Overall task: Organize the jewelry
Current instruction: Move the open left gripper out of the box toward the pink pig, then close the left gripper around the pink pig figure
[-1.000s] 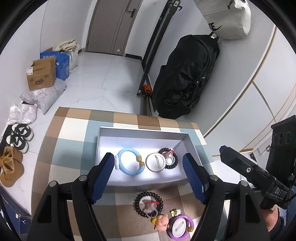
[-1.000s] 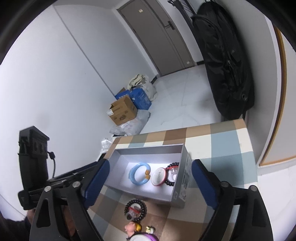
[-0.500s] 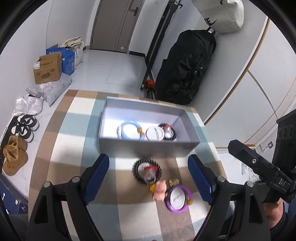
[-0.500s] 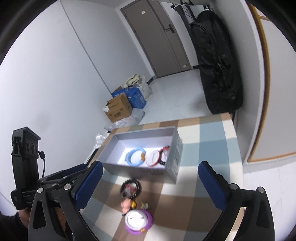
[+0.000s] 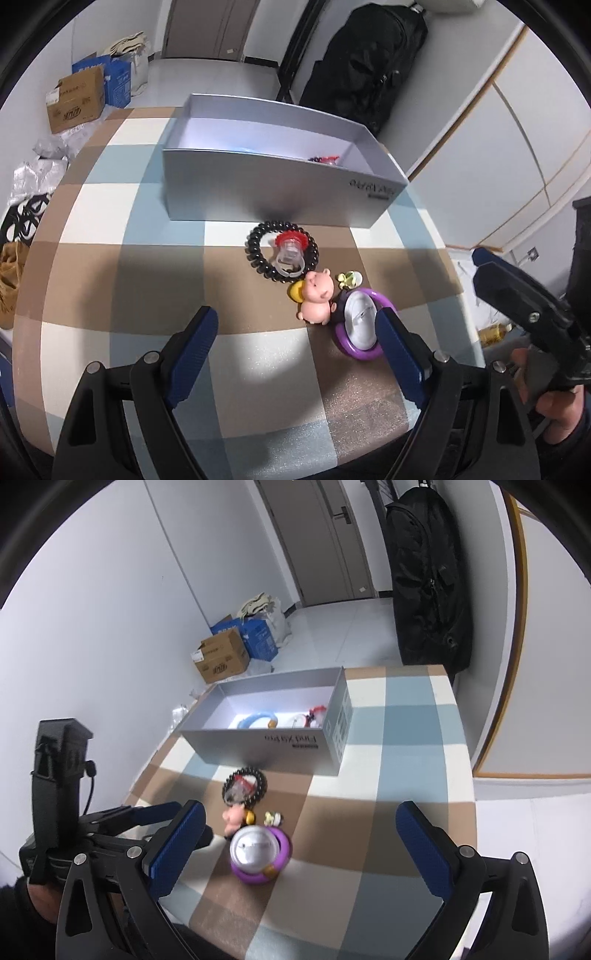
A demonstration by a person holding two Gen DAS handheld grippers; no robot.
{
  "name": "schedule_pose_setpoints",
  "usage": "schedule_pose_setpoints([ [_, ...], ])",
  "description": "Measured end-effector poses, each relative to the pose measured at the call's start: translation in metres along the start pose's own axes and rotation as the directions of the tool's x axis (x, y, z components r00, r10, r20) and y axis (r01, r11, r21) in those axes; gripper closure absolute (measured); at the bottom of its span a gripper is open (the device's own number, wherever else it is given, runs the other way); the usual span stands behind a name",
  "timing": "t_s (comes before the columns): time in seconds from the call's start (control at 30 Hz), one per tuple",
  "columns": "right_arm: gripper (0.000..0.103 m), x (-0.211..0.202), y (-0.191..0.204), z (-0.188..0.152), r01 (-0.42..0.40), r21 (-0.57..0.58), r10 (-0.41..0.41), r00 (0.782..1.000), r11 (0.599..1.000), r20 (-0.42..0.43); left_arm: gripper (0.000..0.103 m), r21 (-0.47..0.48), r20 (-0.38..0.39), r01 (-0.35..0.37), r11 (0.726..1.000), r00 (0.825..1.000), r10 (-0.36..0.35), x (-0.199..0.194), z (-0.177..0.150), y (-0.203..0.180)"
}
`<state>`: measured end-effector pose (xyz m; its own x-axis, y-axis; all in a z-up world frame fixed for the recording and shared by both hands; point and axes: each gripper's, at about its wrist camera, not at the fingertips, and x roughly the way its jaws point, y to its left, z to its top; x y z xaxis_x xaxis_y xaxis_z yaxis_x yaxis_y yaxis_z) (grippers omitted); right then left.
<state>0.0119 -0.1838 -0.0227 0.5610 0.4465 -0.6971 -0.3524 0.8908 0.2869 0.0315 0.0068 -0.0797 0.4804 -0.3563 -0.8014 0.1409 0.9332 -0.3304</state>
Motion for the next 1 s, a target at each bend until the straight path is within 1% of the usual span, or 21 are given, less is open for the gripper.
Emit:
schedule_pose_setpoints([
  [0.2, 0.000, -0.002, -0.008, -0.003, 0.007, 0.041, -0.006, 1.000, 0.999, -0.008, 0.020, 0.028, 0.011, 0.012, 1.000, 1.000, -0.012, 0.005, 0.002, -0.008],
  [0.23, 0.000, -0.002, -0.008, -0.003, 0.008, 0.045, -0.008, 1.000, 0.999, -0.011, 0.021, 0.027, 0.013, 0.019, 0.999, 1.000, -0.019, 0.006, 0.002, -0.007],
  [0.27, 0.000, -0.001, -0.009, -0.003, 0.010, 0.049, -0.010, 1.000, 0.999, -0.013, 0.023, 0.022, 0.014, 0.029, 0.999, 0.999, -0.029, 0.006, 0.003, -0.008],
  [0.33, 0.000, -0.001, -0.011, -0.003, 0.012, 0.056, -0.011, 1.000, 0.998, -0.016, 0.032, 0.010, 0.010, 0.043, 0.999, 0.999, -0.043, 0.007, 0.004, -0.006],
  [0.5, 0.000, -0.001, -0.012, -0.003, 0.017, 0.060, -0.016, 1.000, 0.998, -0.017, 0.044, -0.042, -0.004, 0.079, 0.996, 0.997, -0.080, 0.009, 0.005, 0.003],
  [0.57, 0.000, -0.001, -0.013, -0.003, 0.017, 0.065, -0.016, 1.000, 0.998, -0.016, 0.048, -0.051, -0.010, 0.073, 0.996, 0.997, -0.074, 0.012, 0.006, 0.004],
  [0.6, 0.000, -0.001, -0.013, -0.003, 0.018, 0.069, -0.017, 1.000, 0.997, -0.016, 0.055, -0.058, -0.018, 0.068, 0.996, 0.997, -0.069, 0.014, 0.006, 0.006],
  [0.63, 0.000, 0.000, -0.014, -0.003, 0.018, 0.071, -0.017, 1.000, 0.997, -0.017, 0.059, -0.064, -0.017, 0.070, 0.995, 0.997, -0.071, 0.015, 0.006, 0.006],
  [0.7, 0.000, 0.001, -0.015, -0.003, 0.018, 0.074, -0.017, 1.000, 0.997, -0.018, 0.062, -0.079, -0.020, 0.078, 0.994, 0.997, -0.080, 0.015, 0.006, 0.008],
  [0.73, 0.000, 0.001, -0.014, -0.003, 0.018, 0.073, -0.017, 1.000, 0.997, -0.019, 0.065, -0.079, -0.021, 0.078, 0.994, 0.997, -0.080, 0.017, 0.007, 0.008],
  [0.8, 0.000, 0.000, -0.014, -0.003, 0.019, 0.072, -0.018, 1.000, 0.997, -0.019, 0.068, -0.076, -0.022, 0.074, 0.994, 0.997, -0.076, 0.018, 0.007, 0.007],
  [0.87, 0.000, 0.000, -0.014, -0.003, 0.020, 0.071, -0.019, 1.000, 0.997, -0.019, 0.069, -0.072, -0.022, 0.067, 0.995, 0.997, -0.068, 0.018, 0.008, 0.005],
  [1.0, 0.000, 0.000, -0.014, -0.003, 0.020, 0.073, -0.019, 1.000, 0.997, -0.019, 0.075, -0.056, -0.032, 0.077, 0.995, 0.996, -0.079, 0.019, 0.009, 0.001],
])
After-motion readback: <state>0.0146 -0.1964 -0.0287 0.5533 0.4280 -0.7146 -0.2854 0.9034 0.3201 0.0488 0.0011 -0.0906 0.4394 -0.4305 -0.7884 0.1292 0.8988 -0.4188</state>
